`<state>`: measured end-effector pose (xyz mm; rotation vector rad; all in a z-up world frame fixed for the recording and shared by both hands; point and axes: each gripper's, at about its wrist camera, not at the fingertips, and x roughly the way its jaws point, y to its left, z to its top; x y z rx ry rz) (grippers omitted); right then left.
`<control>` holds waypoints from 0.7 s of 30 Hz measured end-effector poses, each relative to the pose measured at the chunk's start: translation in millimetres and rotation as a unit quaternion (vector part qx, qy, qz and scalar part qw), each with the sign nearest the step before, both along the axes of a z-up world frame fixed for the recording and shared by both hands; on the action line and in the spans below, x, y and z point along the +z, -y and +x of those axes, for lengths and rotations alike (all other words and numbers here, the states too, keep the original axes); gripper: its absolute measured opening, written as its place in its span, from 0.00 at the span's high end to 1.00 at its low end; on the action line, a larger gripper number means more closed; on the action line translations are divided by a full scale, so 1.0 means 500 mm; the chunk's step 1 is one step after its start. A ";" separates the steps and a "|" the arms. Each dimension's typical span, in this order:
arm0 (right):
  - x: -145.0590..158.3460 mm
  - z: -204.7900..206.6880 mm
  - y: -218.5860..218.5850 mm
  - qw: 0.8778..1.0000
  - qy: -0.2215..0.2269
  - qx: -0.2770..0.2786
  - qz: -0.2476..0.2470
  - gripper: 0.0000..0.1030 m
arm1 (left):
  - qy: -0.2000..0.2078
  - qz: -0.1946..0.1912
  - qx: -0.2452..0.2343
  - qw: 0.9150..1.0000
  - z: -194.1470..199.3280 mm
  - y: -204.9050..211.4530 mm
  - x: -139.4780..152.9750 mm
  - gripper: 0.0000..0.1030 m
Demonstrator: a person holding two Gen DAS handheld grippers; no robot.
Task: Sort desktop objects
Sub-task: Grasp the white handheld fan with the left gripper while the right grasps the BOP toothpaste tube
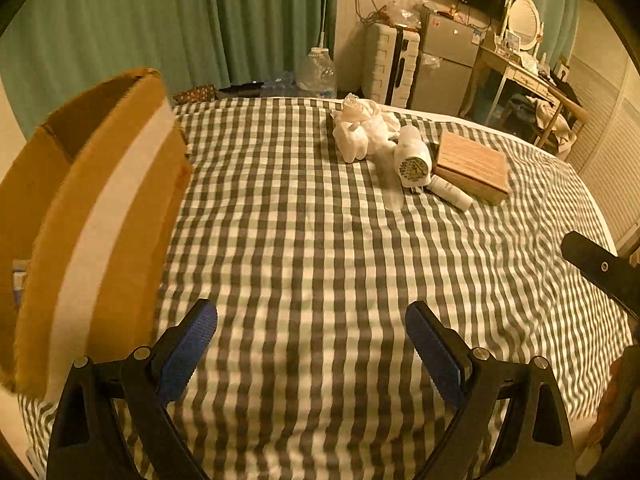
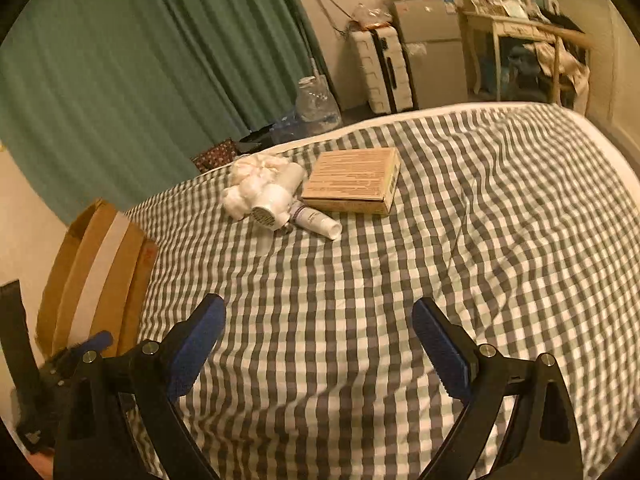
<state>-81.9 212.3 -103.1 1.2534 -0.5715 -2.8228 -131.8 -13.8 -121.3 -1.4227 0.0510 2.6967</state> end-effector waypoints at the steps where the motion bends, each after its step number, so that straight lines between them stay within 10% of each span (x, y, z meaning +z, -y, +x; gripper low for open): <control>1: -0.004 -0.009 -0.003 1.000 0.000 -0.003 0.001 0.08 | 0.001 -0.001 -0.003 1.000 -0.015 -0.009 -0.005 0.05; 21: -0.087 -0.108 -0.089 0.998 0.005 -0.052 0.037 0.08 | -0.017 0.021 -0.053 0.998 -0.291 -0.210 -0.079 0.05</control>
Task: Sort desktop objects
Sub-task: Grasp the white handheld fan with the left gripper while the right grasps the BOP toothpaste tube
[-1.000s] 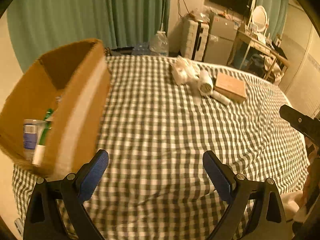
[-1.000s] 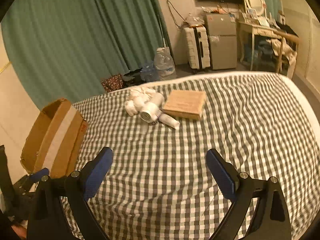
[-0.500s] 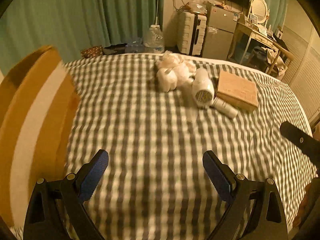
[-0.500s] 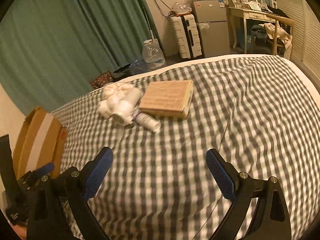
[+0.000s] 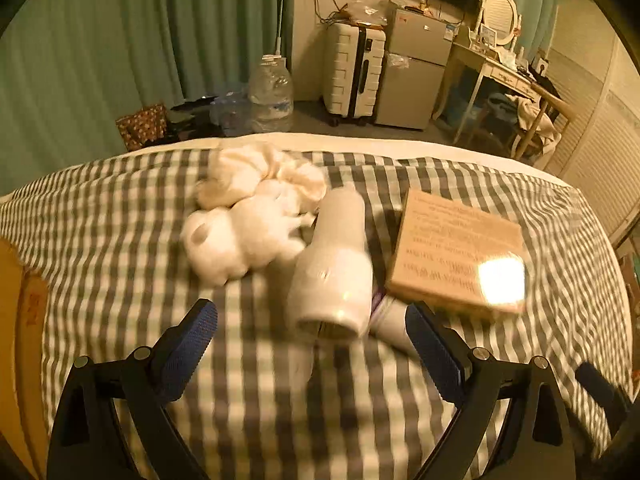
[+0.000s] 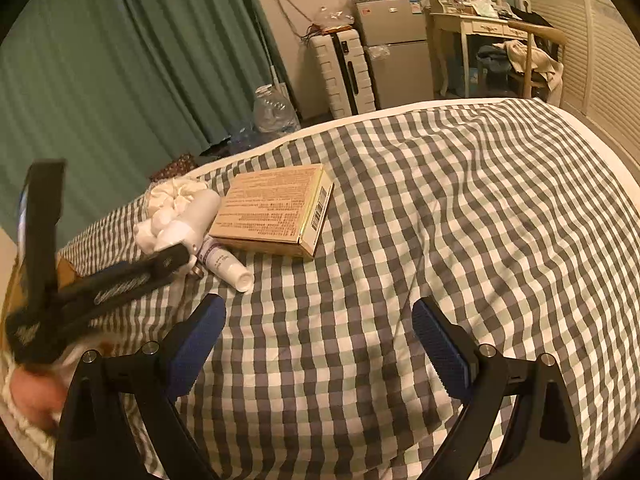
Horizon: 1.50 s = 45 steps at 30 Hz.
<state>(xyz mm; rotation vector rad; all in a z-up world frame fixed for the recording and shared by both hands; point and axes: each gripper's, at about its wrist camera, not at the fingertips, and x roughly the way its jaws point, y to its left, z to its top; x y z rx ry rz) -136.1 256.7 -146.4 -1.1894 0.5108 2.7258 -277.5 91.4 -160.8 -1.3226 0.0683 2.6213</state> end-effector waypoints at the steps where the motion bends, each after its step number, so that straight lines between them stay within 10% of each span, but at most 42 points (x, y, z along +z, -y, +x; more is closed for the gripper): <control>1: -0.005 -0.005 0.003 1.000 0.003 0.004 0.003 0.08 | -0.002 0.002 0.005 1.000 -0.010 -0.002 -0.005 0.07; 4: -0.022 -0.019 0.009 1.000 0.018 0.013 0.001 0.08 | 0.034 0.031 -0.012 0.999 -0.036 -0.003 -0.021 0.56; 22: -0.034 -0.128 0.113 0.984 -0.009 0.176 -0.002 0.08 | 0.051 0.071 0.064 0.994 0.139 0.225 -0.041 0.56; 29: -0.089 -0.188 0.163 0.975 0.023 0.217 0.042 0.08 | 0.046 0.045 0.061 0.996 0.123 0.218 -0.055 0.18; 32: -0.087 -0.198 0.165 0.975 0.013 0.216 0.043 0.09 | 0.040 0.035 0.063 0.997 0.115 0.207 -0.061 0.20; 38: -0.093 -0.215 0.161 0.977 0.015 0.192 0.089 0.65 | 0.027 0.018 0.063 0.997 0.131 0.208 -0.060 0.55; 45: -0.082 -0.159 0.174 0.975 0.032 0.197 0.095 0.76 | 0.033 0.010 0.075 0.997 0.186 0.230 -0.047 0.56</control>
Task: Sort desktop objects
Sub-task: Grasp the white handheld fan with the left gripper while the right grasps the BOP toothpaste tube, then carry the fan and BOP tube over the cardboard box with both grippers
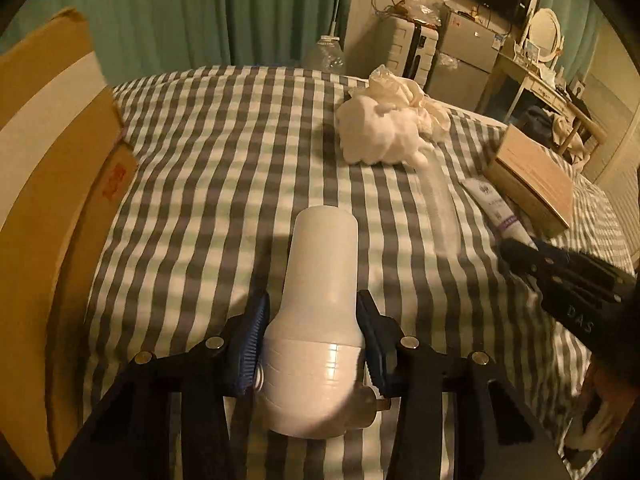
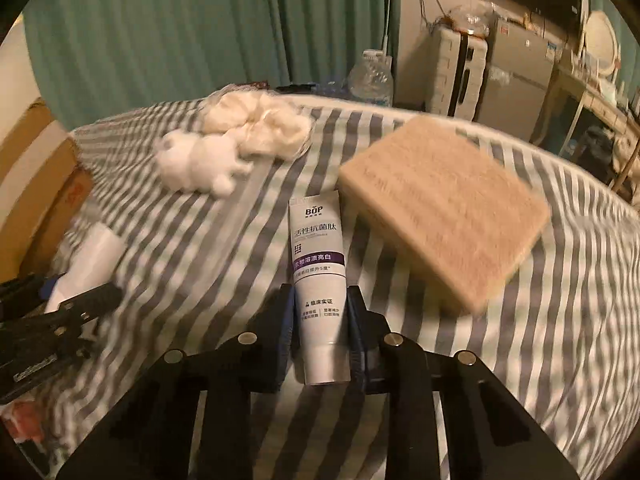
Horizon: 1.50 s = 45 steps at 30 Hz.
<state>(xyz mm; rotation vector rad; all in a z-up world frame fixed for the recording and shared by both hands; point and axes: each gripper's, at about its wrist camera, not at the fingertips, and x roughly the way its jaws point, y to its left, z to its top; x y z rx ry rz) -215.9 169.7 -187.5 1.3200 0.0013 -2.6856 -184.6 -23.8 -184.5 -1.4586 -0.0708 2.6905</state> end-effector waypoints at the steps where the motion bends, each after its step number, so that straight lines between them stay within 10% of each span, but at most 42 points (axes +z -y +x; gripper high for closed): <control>1: 0.000 0.011 0.003 1.000 0.004 -0.003 -0.001 0.76 | 0.001 0.001 -0.001 1.000 0.013 0.004 0.003 0.56; 6: 0.031 0.081 0.020 0.999 0.009 -0.022 -0.034 0.76 | 0.004 0.011 0.002 1.000 0.059 0.022 0.031 0.56; 24: 0.233 0.320 0.238 0.992 -0.097 0.027 0.077 0.76 | -0.059 0.077 0.020 0.995 0.200 0.115 0.240 0.56; 37: 0.363 0.351 0.399 0.981 -0.160 0.089 0.070 0.76 | -0.116 0.071 0.051 0.989 0.202 0.277 0.399 0.56; 45: 0.410 0.267 0.508 0.976 -0.154 0.152 -0.004 0.76 | -0.099 0.031 0.094 0.990 0.145 0.428 0.384 0.56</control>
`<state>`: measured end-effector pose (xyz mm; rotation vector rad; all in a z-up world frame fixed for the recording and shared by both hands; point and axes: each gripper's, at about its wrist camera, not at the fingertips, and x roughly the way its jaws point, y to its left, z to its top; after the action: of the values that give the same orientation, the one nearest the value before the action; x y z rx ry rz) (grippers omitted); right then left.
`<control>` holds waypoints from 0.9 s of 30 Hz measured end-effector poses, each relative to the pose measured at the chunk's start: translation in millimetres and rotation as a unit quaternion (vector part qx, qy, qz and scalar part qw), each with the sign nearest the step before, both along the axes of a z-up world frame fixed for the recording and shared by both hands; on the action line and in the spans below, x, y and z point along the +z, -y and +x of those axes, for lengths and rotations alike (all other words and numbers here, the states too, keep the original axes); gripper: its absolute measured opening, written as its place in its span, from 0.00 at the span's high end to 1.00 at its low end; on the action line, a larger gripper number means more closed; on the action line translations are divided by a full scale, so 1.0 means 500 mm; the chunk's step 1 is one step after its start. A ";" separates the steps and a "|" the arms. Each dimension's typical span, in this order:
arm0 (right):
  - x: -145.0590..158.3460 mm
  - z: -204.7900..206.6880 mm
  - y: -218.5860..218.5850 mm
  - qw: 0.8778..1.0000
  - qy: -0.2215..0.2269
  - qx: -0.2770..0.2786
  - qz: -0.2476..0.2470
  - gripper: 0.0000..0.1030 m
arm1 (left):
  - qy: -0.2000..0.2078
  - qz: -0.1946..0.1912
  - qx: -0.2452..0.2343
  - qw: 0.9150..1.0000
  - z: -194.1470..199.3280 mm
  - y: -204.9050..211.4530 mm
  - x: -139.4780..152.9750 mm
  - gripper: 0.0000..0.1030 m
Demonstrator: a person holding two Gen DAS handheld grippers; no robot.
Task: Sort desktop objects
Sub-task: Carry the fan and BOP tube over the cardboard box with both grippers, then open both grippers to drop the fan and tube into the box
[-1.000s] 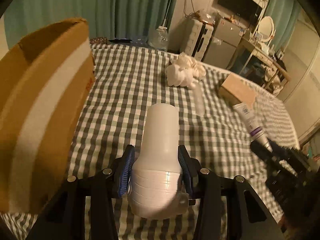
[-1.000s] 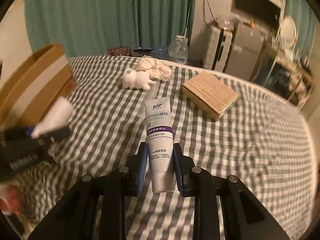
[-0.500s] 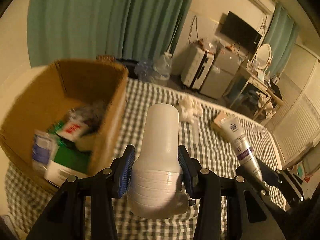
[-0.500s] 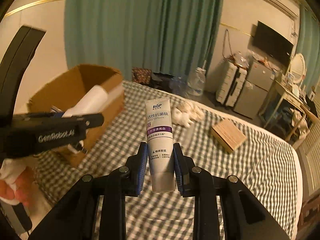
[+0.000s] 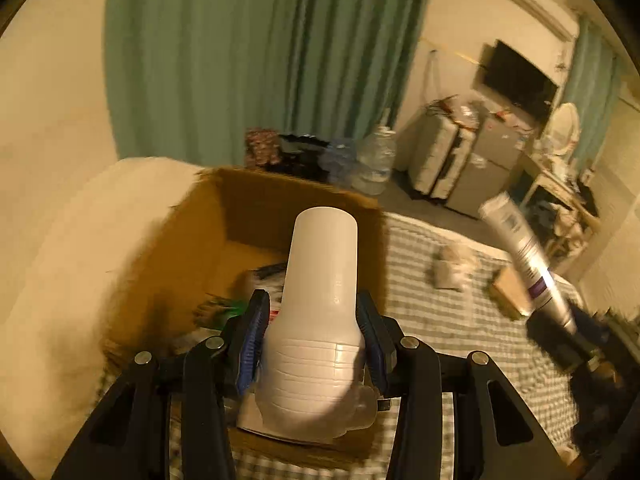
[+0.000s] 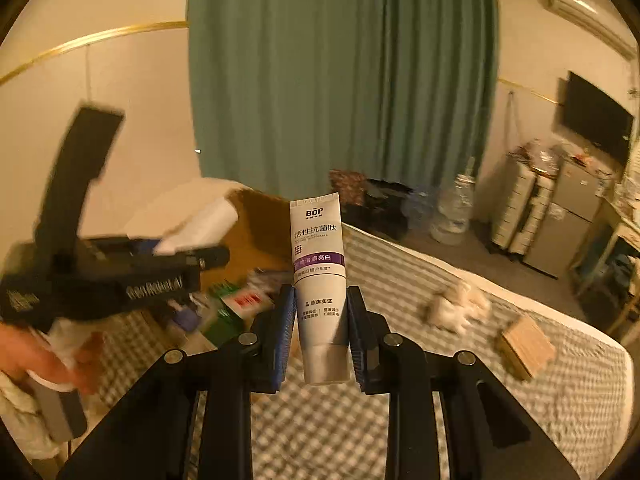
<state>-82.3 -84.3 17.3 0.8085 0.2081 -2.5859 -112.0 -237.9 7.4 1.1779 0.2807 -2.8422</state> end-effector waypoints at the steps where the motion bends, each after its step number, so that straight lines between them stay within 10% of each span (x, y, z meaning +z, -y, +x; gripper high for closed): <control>1: 0.000 -0.019 0.015 1.000 0.006 0.010 -0.012 0.76 | 0.009 -0.001 0.002 1.000 -0.012 0.018 -0.013 0.56; 10: -0.075 -0.192 0.157 0.994 0.078 0.045 -0.055 0.75 | 0.068 0.007 0.016 0.998 -0.087 0.107 -0.111 0.56; 11: -0.084 -0.206 0.168 0.994 0.082 0.043 -0.059 0.63 | 0.069 0.008 0.014 0.997 -0.091 0.108 -0.114 0.53; 12: -0.089 -0.215 0.171 0.994 0.084 0.041 -0.059 0.31 | 0.071 0.007 0.014 0.997 -0.099 0.111 -0.118 0.48; 14: -0.095 -0.220 0.175 0.995 0.073 0.037 -0.065 0.07 | 0.086 -0.003 0.025 0.996 -0.109 0.117 -0.126 0.17; 27: -0.093 -0.130 -0.103 0.990 0.071 -0.083 -0.086 0.07 | 0.076 -0.016 -0.002 0.997 -0.028 0.054 -0.086 0.13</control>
<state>-147.4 -32.7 -29.1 0.9773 -0.1283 -2.6397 -125.9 -264.9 -35.7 1.3796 0.2248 -2.7296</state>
